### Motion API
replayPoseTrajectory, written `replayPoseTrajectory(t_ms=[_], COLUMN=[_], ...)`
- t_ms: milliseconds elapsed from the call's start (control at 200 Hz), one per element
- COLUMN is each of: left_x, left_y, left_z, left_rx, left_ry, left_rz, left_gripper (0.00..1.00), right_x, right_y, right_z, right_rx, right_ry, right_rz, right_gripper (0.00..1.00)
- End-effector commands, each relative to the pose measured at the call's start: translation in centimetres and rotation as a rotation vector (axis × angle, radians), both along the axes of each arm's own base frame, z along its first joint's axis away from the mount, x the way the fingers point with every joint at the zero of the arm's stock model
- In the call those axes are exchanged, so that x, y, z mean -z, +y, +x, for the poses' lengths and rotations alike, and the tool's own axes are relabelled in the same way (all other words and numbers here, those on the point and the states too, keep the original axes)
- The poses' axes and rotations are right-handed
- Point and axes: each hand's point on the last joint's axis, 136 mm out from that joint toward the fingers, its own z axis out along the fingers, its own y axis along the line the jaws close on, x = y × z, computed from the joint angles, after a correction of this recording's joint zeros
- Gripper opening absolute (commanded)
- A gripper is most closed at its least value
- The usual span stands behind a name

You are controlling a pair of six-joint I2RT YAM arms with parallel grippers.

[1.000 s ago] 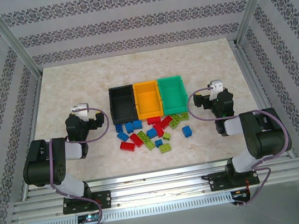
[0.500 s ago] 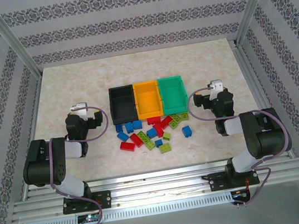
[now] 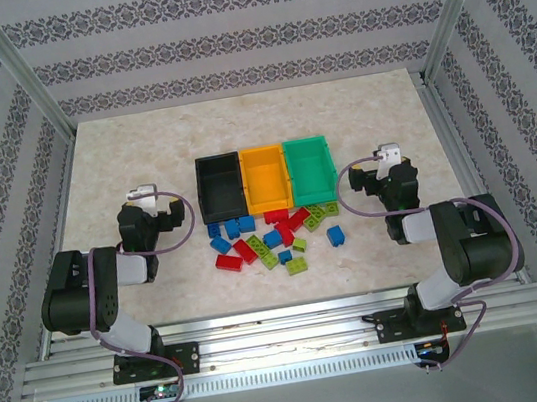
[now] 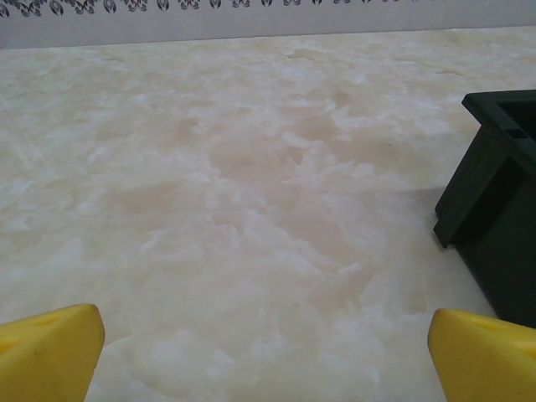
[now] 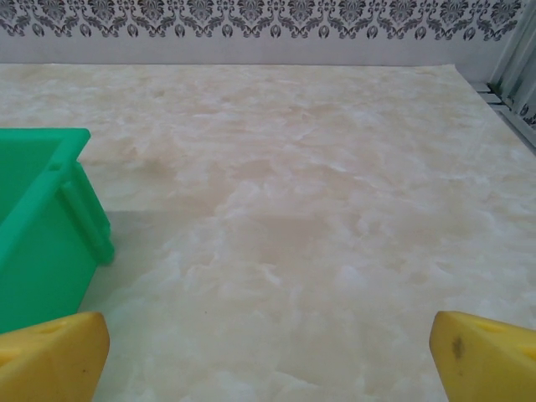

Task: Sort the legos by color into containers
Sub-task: Pick up the lego from the middle-left of the table.

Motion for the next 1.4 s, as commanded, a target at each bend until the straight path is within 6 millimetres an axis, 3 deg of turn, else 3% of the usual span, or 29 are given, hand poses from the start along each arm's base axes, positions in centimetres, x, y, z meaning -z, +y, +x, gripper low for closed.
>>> replayPoseTrajectory(t_ms=[0, 105, 125, 215, 355, 370, 450, 510, 520, 550, 650, 729, 854, 979, 1244, 1394], left_x=[-1.1, -2.5, -2.5, -3.6, -4.7, -4.8, -6.0, -7.2, -7.4, -7.9, -9.9, -10.0, -8.3, -5.6, -1.8, 0.5], left_y=[-0.4, -0.5, -0.5, -0.1, 0.6, 0.4, -0.3, 0.9, 1.2, 1.7, -0.9, -2.5, -5.8, -9.6, -15.3, -16.1], left_z=[-0.5, -0.9, -1.0, -1.4, -2.2, -2.4, -3.2, -4.4, -4.6, -5.3, -6.4, -7.2, -8.8, -11.7, -18.6, -21.0], left_rx=[-0.012, -0.029, -0.035, -0.069, -0.14, -0.129, -0.084, -0.191, -0.217, -0.259, -0.127, -0.081, 0.003, 0.074, 0.098, 0.011], left_ry=[-0.058, -0.076, -0.065, -0.039, 0.002, 0.006, 0.008, 0.016, 0.016, 0.011, -0.005, 0.061, 0.252, 0.481, 0.775, 0.912], left_rz=[0.035, 0.065, 0.067, 0.046, -0.042, -0.042, -0.055, -0.136, -0.156, -0.204, -0.316, -0.437, -0.602, -0.677, -0.607, -0.472], left_gripper=[1.0, 1.0, 1.0, 1.0, 0.99, 1.0, 0.99, 0.99, 0.99, 0.99, 1.0, 1.0, 1.0, 1.0, 1.0, 0.95], right_x=[-3.0, -5.4, -4.6, -6.2, -8.3, -7.6, -7.9, -7.3, -8.3, -8.7, -8.2, -7.1, -4.9, -2.6, -1.2, -0.8], right_y=[0.1, 1.2, 1.2, 1.6, 1.9, 2.1, 2.9, 4.2, 4.5, 5.3, 8.1, 10.4, 13.4, 14.9, 14.8, 14.4], right_z=[-0.3, -0.9, -1.6, -2.4, -4.1, -4.4, -5.0, -5.6, -5.3, -5.3, -5.5, -5.7, -6.1, -6.4, -6.2, -6.1], right_rx=[0.025, 0.015, 0.014, 0.019, 0.022, 0.014, -0.032, -0.094, -0.107, -0.146, -0.235, -0.298, -0.35, -0.362, -0.314, -0.282], right_ry=[-0.071, -0.12, -0.103, -0.147, -0.187, -0.15, -0.084, -0.023, -0.035, -0.02, 0.068, 0.137, 0.197, 0.251, 0.267, 0.263], right_rz=[-0.047, -0.098, -0.11, -0.108, 0.085, 0.103, 0.229, 0.301, 0.316, 0.354, 0.456, 0.445, 0.33, 0.302, 0.261, 0.22], right_gripper=[0.98, 0.98, 0.98, 0.98, 0.98, 0.98, 0.98, 0.98, 0.98, 0.98, 0.98, 0.98, 0.98, 0.98, 0.97, 0.97])
